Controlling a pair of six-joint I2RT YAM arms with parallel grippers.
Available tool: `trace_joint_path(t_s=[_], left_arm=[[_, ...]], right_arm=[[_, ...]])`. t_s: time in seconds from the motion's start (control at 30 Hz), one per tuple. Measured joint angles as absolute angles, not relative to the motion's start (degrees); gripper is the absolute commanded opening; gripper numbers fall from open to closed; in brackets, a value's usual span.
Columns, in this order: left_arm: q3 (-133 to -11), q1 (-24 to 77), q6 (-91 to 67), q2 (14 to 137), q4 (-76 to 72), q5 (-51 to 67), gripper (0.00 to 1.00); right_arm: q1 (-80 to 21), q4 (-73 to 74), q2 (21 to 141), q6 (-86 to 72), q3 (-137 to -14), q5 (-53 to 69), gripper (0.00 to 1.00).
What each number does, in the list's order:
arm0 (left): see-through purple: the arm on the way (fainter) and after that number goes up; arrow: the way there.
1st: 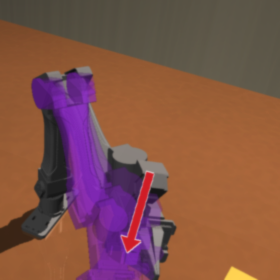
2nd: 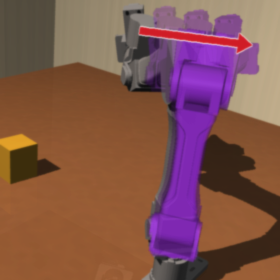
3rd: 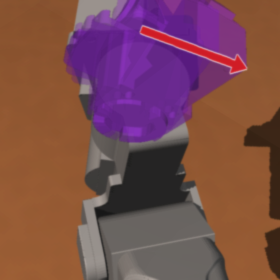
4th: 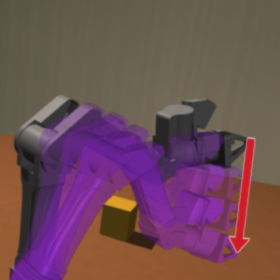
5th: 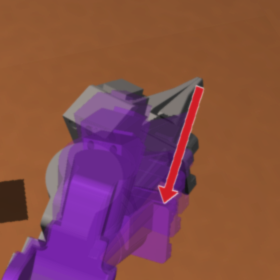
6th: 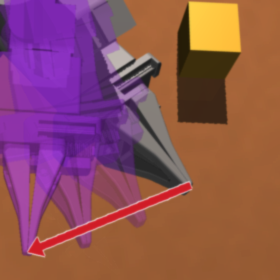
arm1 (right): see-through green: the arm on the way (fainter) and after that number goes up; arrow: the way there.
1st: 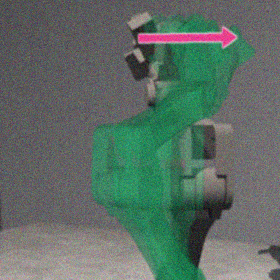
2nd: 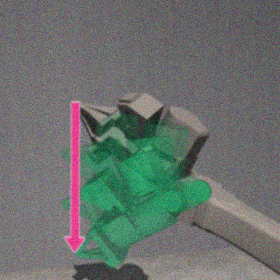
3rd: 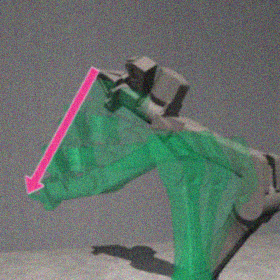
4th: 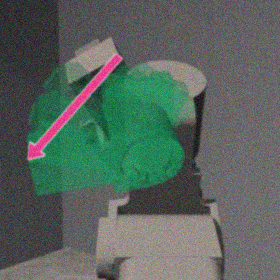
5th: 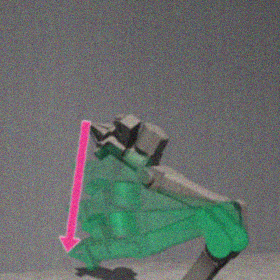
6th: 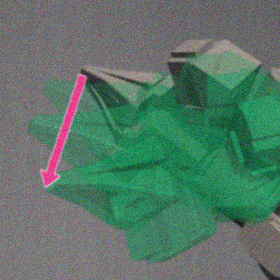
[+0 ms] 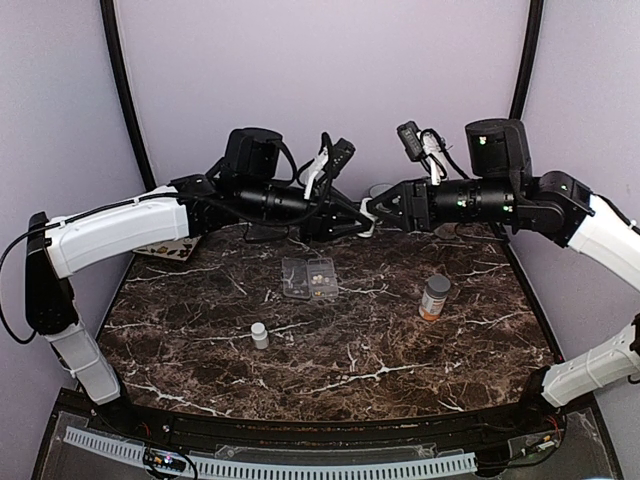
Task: Sort the pills into containers
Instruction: Screw the lid of the pill bottle onto the pill bottle.
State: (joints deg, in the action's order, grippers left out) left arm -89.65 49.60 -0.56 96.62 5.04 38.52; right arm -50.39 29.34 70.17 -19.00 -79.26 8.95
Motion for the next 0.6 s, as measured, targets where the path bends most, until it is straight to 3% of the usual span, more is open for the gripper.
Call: trace_joint_path(t_s=[0.6], left_arm=[[-89.41, 50.81, 0.60, 96.64, 5.04, 29.17, 0.00]], right_arm=[[-53.15, 30.09, 73.78, -19.16, -81.91, 1.21, 0.44]])
